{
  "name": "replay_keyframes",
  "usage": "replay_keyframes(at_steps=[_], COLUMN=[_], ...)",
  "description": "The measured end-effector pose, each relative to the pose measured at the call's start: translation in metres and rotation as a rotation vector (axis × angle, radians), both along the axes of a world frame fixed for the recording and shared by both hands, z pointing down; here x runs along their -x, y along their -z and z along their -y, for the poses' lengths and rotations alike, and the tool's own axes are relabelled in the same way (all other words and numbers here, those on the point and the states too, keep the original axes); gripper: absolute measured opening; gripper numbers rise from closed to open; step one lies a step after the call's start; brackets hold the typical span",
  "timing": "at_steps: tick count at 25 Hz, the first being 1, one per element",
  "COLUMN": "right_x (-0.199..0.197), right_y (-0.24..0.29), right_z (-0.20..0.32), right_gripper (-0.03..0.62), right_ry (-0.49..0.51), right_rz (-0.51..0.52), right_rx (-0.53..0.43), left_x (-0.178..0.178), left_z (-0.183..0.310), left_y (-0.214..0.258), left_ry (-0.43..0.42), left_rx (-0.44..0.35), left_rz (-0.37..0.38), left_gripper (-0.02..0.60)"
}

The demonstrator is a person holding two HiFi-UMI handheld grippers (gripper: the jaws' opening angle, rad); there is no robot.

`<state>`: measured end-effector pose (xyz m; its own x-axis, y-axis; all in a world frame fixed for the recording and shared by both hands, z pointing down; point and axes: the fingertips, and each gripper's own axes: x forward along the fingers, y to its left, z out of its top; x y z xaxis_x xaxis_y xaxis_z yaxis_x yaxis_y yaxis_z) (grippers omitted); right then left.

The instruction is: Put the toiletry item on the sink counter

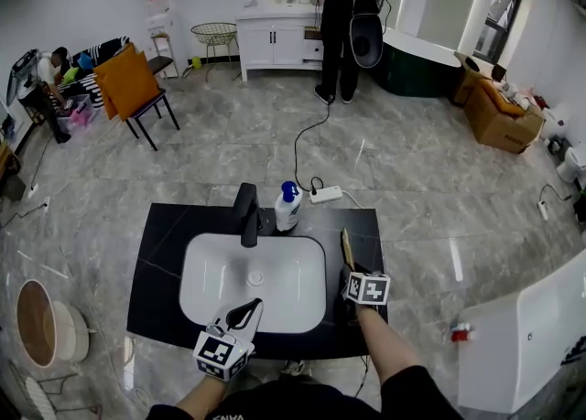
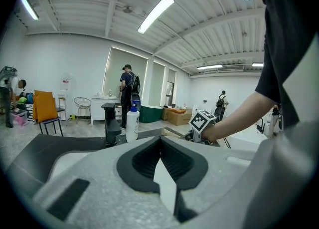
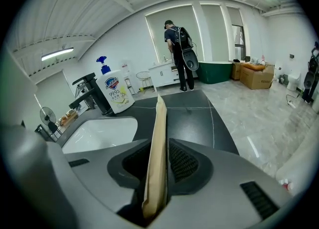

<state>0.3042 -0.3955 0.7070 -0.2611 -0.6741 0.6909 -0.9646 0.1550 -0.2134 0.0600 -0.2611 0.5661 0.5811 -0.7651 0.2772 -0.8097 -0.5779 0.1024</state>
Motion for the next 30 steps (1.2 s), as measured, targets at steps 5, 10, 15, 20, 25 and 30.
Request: replay_keyframes(at_steps=[5, 10, 15, 20, 25, 30], right_x=[-0.01, -0.018, -0.022, -0.021, -0.021, -0.019], right_y=[0.002, 0.006, 0.006, 0.01, 0.023, 0.048], right_z=[-0.007, -0.016, -0.027, -0.041, -0.058, -0.082], right_gripper=[0.121, 0.127, 0.129, 0.126, 0.108, 0.058], right_ry=[-0.032, -0.055, -0.081, -0.109, -0.175, -0.25], right_rz=[-0.011, -0.012, -0.008, -0.002, 0.008, 0.014], right_rx=[0.0, 0.003, 0.004, -0.009, -0.053, -0.113], left_x=[-0.003, -0.008, -0.01, -0.011, -0.012, -0.013], left_z=[-0.001, -0.003, -0.004, -0.002, -0.001, -0.005], left_y=[0.001, 0.003, 0.004, 0.007, 0.011, 0.016], left_ry=[-0.015, -0.043, -0.072, -0.108, -0.173, -0.262], left_rx=[-0.001, -0.002, -0.005, -0.013, -0.024, -0.028], left_rz=[-0.012, -0.014, -0.009, -0.011, -0.01, -0.015], left_gripper=[0.009, 0.009, 0.009, 0.009, 0.009, 0.009])
